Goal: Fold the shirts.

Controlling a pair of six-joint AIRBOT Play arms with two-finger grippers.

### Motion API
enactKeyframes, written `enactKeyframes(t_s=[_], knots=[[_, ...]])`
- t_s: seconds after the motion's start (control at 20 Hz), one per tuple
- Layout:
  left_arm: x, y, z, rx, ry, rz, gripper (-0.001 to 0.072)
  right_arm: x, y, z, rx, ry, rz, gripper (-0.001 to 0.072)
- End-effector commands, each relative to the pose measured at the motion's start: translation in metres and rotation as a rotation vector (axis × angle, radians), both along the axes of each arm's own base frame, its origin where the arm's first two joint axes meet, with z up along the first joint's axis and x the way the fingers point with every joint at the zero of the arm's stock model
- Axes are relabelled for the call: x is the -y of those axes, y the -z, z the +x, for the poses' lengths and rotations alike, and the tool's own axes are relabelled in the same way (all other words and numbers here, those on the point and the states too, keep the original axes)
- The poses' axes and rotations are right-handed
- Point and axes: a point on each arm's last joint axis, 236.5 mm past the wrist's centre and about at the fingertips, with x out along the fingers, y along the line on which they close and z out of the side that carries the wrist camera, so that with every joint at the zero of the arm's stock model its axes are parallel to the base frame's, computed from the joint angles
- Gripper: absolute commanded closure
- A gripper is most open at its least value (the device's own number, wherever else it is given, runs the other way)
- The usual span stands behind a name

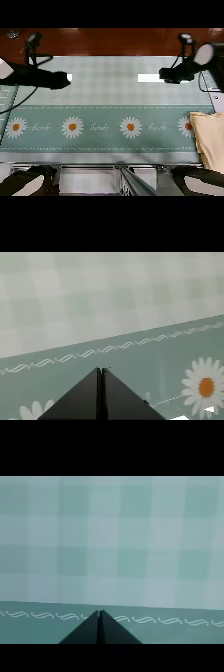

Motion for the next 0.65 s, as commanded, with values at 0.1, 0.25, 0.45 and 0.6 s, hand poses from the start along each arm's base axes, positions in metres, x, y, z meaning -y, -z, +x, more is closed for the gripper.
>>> enactKeyframes(t_s=[0.1, 0.25, 0.45, 0.6], knots=[[-0.0253, 0.0475, -0.0084, -0.1, -0.037, 0.082, 0.0679, 0.0063, 0.0357, -0.0043, -0.099, 0.0, -0.152, 0.0693], [-0.0243, 0.0493, -0.0129, -0.119, -0.029, 0.083, 0.0679, 0.0058, 0.0356, -0.0035, -0.095, -0.001, -0.151, 0.0693], [-0.0244, 0.0493, -0.0128, -0.119, -0.029, 0.083, 0.0679, 0.0058, 0.0355, -0.0034, -0.095, -0.001, -0.151, 0.0693], [-0.0244, 0.0495, -0.0128, -0.119, -0.029, 0.083, 0.0679, 0.0058, 0.0356, -0.0035, -0.095, -0.001, -0.151, 0.0693]])
